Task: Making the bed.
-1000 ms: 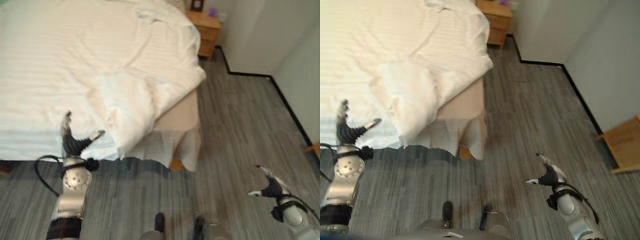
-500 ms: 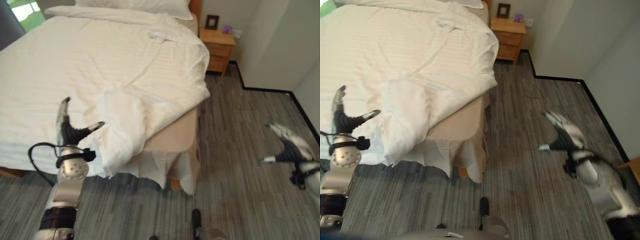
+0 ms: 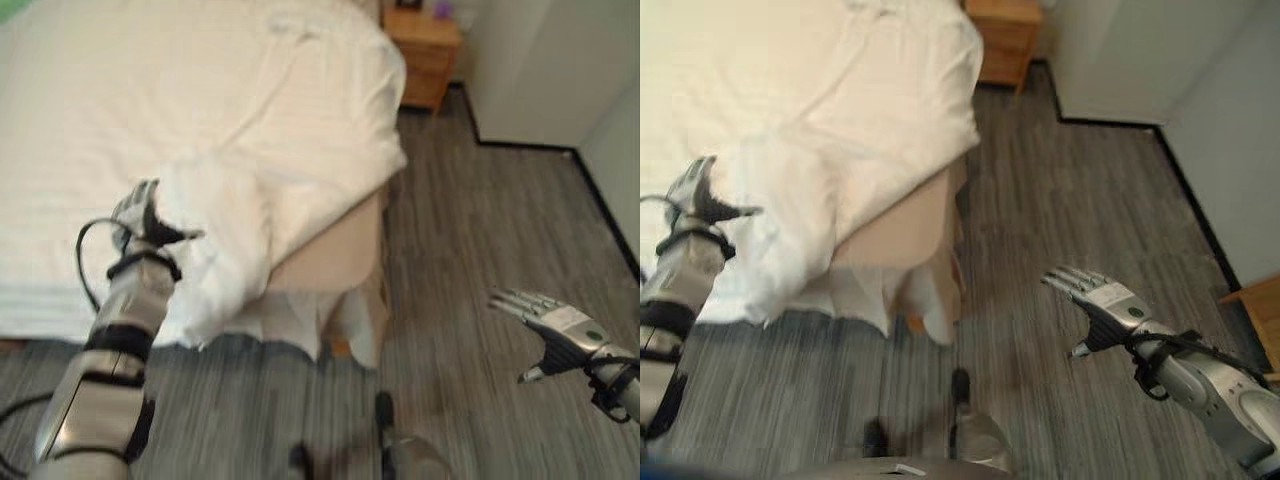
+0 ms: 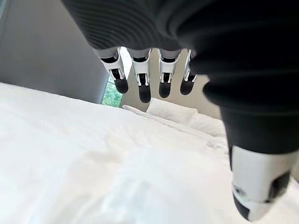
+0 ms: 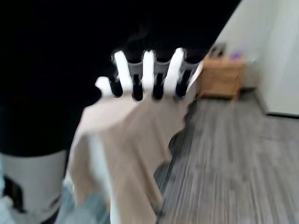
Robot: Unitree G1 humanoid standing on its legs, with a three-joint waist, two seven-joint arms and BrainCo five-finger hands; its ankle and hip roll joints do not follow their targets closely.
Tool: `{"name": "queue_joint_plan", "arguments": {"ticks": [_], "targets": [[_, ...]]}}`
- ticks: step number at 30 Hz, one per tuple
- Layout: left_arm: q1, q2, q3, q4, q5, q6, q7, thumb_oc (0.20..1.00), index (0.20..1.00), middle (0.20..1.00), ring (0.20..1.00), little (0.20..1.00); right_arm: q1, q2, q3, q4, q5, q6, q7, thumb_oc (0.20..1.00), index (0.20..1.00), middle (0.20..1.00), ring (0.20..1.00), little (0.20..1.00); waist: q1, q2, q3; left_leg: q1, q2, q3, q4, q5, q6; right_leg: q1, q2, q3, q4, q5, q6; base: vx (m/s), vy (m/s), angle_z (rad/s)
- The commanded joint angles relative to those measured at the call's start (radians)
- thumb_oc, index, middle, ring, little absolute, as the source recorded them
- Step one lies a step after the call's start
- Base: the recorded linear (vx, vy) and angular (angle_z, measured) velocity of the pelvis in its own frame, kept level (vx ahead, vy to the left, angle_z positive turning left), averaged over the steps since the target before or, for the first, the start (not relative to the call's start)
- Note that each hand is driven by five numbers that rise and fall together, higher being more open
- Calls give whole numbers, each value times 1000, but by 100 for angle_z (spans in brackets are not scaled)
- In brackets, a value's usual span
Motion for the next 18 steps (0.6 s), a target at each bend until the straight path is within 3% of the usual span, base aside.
{"name": "queue_joint_plan", "arguments": {"ticks": [1,2,5,7,11,18], "targets": [[-117,80,26,2,19,7,34,1000,1000,1000,1000,1000,-28,13,-36,-92,20,-13,-15,1000,1000,1000,1000,1000,-45,43,13,133,-8,11,-182,1,38,34,-45,29,314,-168,104,132,186,-6],[-147,92,17,9,7,3,39,1000,1000,1000,1000,1000,-44,28,-7,-82,21,-12,-4,1000,1000,1000,1000,1000,-47,41,27,140,-11,34,-187,10,41,-3,-45,30,322,-148,100,197,125,23],[-162,103,-1,1,34,4,54,1000,1000,1000,1000,1000,-35,49,25,-90,2,-18,4,1000,1000,1000,1000,1000,-56,44,23,187,-17,30,-187,-33,35,19,-36,32,200,-155,99,250,21,-24],[-174,102,-16,4,103,13,66,1000,1000,1000,1000,1000,70,94,10,-125,-30,-45,-6,1000,1000,1000,1000,1000,-86,23,25,221,-10,52,-187,-40,24,-14,-29,47,53,-98,108,203,-111,-20],[-201,90,-11,38,75,15,66,1000,1000,1000,1000,1000,150,121,10,-136,-29,-55,0,1000,1000,1000,1000,1000,-84,5,8,230,-13,46,-187,-42,17,21,-32,46,9,-66,109,156,-119,29],[-276,101,-82,173,78,25,55,1000,1000,1000,1000,1000,190,88,35,-109,-48,-68,-17,1000,1000,1000,1000,1000,-85,25,-4,173,16,12,-187,-28,-1,3,-11,27,7,-75,99,87,-96,14]]}}
